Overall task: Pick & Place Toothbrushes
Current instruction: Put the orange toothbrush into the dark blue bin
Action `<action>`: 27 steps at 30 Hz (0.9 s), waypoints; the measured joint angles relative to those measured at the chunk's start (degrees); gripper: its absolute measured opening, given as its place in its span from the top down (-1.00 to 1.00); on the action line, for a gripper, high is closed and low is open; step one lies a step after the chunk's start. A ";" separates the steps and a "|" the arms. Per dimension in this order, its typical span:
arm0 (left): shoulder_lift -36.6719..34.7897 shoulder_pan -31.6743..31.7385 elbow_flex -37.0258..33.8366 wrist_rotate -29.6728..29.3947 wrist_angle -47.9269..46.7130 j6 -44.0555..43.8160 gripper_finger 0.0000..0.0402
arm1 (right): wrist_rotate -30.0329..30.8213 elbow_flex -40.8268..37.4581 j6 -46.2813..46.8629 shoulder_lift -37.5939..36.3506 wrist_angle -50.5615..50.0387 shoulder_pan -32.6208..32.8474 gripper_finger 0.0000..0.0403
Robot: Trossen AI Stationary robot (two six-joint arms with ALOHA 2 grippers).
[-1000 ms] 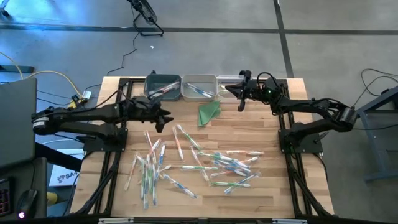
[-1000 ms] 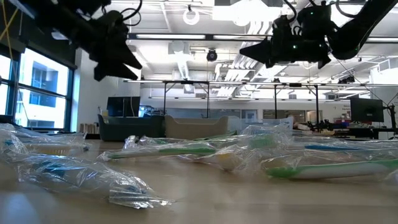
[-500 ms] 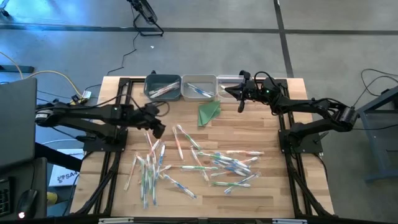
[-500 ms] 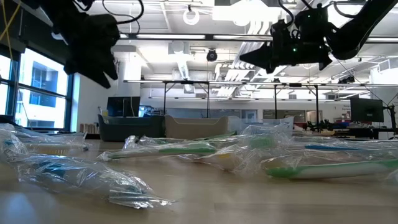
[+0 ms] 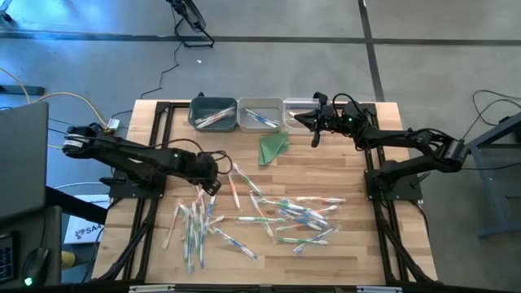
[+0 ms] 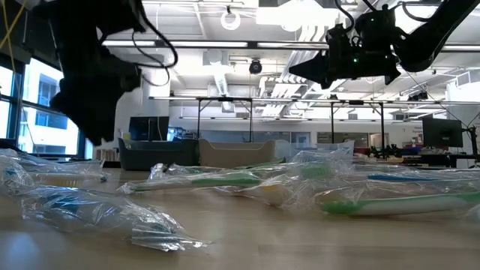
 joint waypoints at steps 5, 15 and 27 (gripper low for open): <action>3.47 0.09 0.00 5.65 -2.02 -3.02 0.05 | 0.00 0.00 -0.01 0.00 -0.45 0.00 0.99; 5.10 0.09 -0.01 8.42 -1.48 -4.51 0.05 | 0.00 0.00 0.00 0.00 -1.40 -0.02 0.99; 5.15 0.09 0.00 8.29 -1.45 -5.93 0.05 | 0.00 0.00 0.00 0.00 -1.56 -0.02 0.99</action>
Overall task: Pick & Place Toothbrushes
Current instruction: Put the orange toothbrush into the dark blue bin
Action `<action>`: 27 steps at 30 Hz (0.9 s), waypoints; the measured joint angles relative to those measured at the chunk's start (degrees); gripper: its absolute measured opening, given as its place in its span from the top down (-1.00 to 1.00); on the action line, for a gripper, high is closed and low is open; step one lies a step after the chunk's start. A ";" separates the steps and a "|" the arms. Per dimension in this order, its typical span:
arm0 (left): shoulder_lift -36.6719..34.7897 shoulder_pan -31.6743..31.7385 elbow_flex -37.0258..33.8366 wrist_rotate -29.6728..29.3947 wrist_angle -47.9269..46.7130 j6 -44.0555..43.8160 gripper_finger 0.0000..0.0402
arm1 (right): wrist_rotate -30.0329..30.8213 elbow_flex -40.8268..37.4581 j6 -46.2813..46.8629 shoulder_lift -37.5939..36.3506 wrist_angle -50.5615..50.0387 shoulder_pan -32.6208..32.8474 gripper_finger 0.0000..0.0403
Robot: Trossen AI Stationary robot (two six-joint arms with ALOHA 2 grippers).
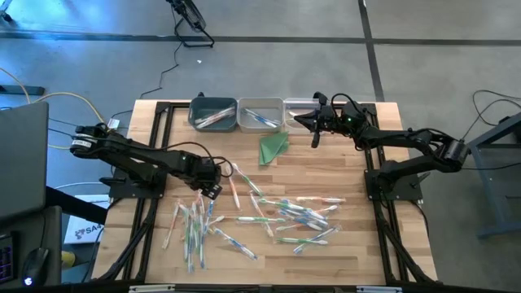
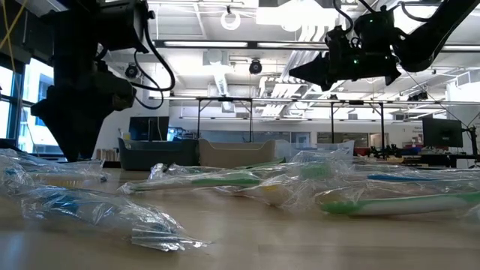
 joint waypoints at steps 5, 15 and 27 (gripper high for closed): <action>0.26 0.00 0.00 -0.16 0.03 0.00 0.05 | 0.00 0.00 0.00 0.00 0.02 0.01 0.99; 5.44 0.02 -0.04 1.29 0.64 0.20 0.05 | 0.00 0.00 0.00 0.00 -0.02 0.02 0.99; 5.73 0.02 -0.07 1.33 2.76 0.22 0.05 | 0.00 0.00 0.00 0.00 -0.09 0.00 0.98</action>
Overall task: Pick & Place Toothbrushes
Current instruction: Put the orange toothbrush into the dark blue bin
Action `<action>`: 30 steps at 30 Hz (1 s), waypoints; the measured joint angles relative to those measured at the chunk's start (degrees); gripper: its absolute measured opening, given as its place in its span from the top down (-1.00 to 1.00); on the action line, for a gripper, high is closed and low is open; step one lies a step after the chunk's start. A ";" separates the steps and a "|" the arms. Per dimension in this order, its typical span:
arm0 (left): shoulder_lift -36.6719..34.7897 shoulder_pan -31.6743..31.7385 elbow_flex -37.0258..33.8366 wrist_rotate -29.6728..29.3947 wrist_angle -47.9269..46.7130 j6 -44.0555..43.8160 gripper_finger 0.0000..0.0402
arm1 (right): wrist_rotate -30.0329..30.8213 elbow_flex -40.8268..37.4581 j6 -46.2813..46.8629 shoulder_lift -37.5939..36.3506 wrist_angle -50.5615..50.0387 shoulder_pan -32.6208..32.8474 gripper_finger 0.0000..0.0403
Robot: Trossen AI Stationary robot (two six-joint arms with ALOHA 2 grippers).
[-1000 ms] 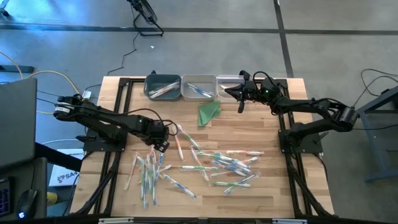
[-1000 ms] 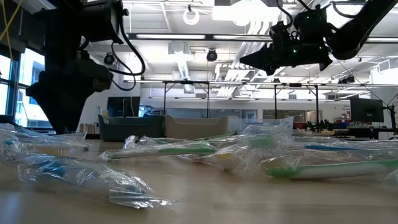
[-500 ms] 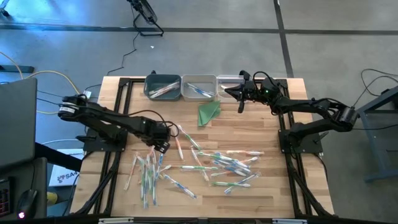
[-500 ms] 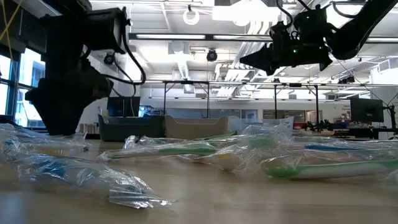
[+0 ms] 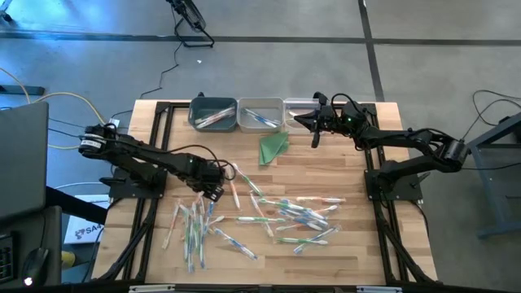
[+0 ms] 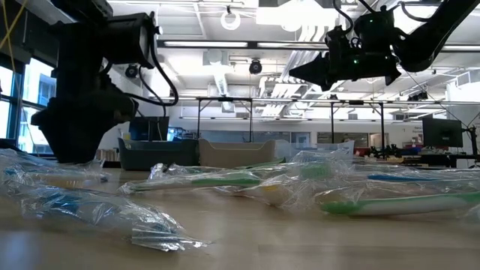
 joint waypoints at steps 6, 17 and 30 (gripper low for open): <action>0.00 0.00 0.00 0.09 0.62 0.03 0.05 | 0.00 0.00 0.00 0.00 -0.02 0.00 0.98; 0.00 0.00 0.00 1.14 0.67 -0.03 0.28 | 0.00 0.00 0.00 0.00 -0.04 0.02 0.98; 0.00 0.00 0.00 1.12 0.70 -0.04 0.71 | 0.00 0.00 0.00 0.00 -0.06 0.01 0.98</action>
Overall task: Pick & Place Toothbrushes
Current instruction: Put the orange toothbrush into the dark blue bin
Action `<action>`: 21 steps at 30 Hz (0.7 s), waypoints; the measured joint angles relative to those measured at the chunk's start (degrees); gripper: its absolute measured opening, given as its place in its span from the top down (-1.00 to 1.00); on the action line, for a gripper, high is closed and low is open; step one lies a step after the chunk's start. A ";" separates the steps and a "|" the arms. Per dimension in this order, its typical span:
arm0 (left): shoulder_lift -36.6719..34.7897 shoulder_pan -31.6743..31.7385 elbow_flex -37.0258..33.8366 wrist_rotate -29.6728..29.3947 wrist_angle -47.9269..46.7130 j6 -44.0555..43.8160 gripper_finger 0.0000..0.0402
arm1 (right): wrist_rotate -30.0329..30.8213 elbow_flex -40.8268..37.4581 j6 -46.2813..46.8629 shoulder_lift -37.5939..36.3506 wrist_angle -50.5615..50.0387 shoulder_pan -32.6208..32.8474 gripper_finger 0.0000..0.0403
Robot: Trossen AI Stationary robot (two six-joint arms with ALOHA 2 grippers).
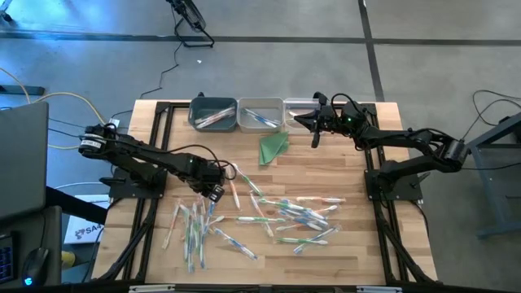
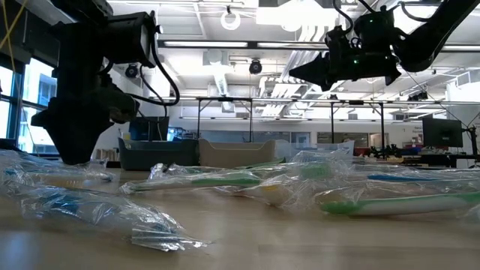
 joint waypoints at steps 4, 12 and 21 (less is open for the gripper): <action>-0.02 0.00 0.00 0.00 0.00 -0.02 0.73 | 0.00 0.00 -0.01 0.00 0.01 0.00 0.98; -0.02 0.01 0.00 0.18 0.02 0.00 0.71 | 0.00 0.00 -0.01 0.00 0.01 -0.01 0.99; -0.02 0.00 0.00 0.31 0.04 -0.01 0.71 | 0.00 0.00 0.00 0.00 -0.01 0.01 0.99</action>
